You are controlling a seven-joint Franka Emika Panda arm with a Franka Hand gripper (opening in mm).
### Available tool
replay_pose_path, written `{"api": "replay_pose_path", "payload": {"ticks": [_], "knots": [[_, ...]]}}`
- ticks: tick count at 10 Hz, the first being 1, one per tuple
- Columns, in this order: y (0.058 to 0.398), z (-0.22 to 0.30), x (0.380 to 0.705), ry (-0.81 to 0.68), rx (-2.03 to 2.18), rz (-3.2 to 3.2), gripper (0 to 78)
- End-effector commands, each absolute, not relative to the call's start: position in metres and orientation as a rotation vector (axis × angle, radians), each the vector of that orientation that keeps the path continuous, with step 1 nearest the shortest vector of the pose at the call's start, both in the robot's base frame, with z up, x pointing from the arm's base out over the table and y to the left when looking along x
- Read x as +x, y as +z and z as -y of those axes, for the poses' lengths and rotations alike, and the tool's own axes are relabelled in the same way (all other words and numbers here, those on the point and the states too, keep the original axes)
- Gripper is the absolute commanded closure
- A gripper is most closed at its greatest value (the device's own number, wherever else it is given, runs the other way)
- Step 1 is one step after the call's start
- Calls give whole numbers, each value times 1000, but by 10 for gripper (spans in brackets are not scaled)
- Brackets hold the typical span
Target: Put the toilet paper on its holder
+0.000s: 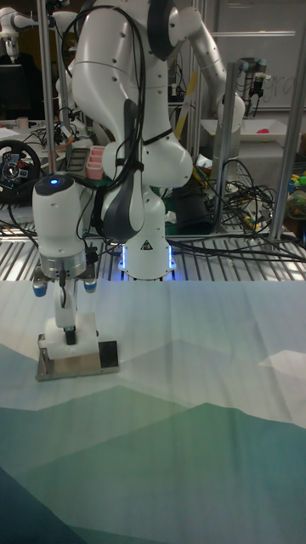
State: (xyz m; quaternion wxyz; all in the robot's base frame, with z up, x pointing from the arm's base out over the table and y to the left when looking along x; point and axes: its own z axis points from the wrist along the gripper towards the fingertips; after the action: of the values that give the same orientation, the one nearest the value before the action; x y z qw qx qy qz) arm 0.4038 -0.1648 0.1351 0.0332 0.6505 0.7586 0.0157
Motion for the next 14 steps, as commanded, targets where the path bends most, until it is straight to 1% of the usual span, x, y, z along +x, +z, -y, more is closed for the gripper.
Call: {"api": "replay_pose_path", "payload": {"ticks": [1, 9, 10, 11, 14], "knots": [[136, 165, 405, 50, 1997, -2331, 2], [136, 165, 405, 50, 1997, -2331, 2], [161, 156, 407, 84, 2042, -2307, 2], [168, 150, 409, 76, 2040, -2306, 2], [177, 142, 407, 76, 2007, -2331, 2]]}}
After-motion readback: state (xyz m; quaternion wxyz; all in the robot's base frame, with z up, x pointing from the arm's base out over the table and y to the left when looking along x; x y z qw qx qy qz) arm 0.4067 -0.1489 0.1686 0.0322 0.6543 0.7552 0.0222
